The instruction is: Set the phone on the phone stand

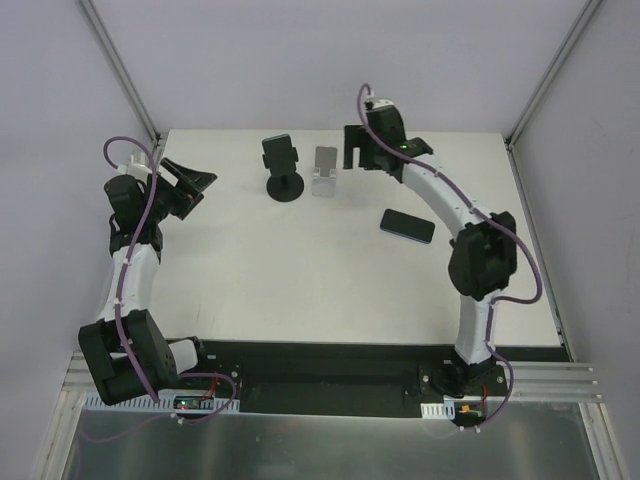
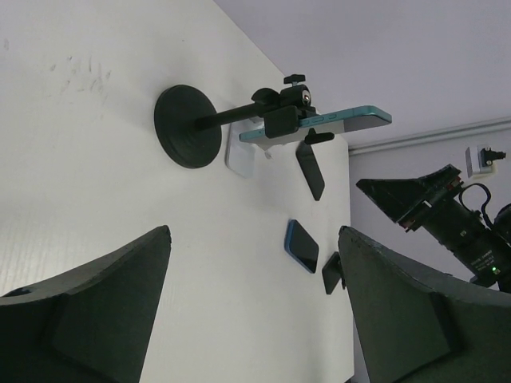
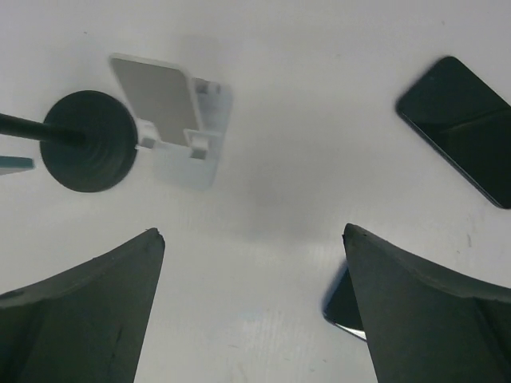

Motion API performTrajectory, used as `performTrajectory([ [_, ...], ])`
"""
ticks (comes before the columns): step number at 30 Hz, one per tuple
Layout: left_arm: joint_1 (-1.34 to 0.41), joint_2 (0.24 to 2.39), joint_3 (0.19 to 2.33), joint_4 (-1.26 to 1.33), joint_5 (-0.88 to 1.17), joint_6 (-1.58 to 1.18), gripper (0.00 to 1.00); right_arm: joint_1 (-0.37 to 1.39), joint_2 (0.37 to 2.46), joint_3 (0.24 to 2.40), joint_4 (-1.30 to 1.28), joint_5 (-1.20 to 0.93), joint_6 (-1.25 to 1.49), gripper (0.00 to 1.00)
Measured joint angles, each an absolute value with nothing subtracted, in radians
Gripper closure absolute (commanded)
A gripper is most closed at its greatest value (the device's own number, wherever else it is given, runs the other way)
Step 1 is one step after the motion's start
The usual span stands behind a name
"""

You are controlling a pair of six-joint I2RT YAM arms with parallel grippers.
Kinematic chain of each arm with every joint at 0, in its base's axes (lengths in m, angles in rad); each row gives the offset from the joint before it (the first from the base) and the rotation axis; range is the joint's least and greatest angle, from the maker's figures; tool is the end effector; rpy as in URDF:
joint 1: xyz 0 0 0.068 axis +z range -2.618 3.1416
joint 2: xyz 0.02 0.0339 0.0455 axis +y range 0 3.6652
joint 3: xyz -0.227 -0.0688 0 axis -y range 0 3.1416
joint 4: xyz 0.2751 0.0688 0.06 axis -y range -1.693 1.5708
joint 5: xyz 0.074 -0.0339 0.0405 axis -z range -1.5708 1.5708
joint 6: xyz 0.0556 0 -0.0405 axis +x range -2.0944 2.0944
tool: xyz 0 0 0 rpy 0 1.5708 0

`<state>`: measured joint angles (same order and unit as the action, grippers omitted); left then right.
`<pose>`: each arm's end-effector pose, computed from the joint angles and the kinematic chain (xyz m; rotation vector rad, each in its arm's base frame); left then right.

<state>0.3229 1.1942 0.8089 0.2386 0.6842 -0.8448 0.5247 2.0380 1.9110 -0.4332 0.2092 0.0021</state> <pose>0.3239 0.0713 0.2597 -0.5021 1.7095 -0.9652 0.4485 0.2462 0.2726 -0.4277 2.0751 0.0903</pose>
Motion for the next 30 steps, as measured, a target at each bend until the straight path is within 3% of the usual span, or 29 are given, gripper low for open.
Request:
performTrajectory([
  [5, 0.323, 1.218, 0.804, 0.254, 0.701, -0.845, 0.16, 0.315, 1.959, 1.753, -0.408, 0.028, 0.011, 0.04],
  [11, 0.307, 1.253, 0.802, 0.336, 0.752, -0.878, 0.17, 0.127, 2.090, 1.740, -0.481, -0.169, -0.065, 0.04],
  [16, 0.223, 1.255, 0.834, 0.343, 0.766, -0.928, 0.16, 0.098, 2.129, 1.701, -0.531, -0.238, -0.093, 0.04],
  [23, 0.162, 1.292, 1.040, 0.336, 0.787, -0.947, 0.16, 0.106, 2.122, 1.612, -0.501, -0.300, -0.120, 0.04],
  [30, 0.163, 1.448, 1.235, 0.258, 0.877, -0.815, 0.25, 0.097, 2.114, 1.592, -0.475, -0.320, -0.132, 0.04],
])
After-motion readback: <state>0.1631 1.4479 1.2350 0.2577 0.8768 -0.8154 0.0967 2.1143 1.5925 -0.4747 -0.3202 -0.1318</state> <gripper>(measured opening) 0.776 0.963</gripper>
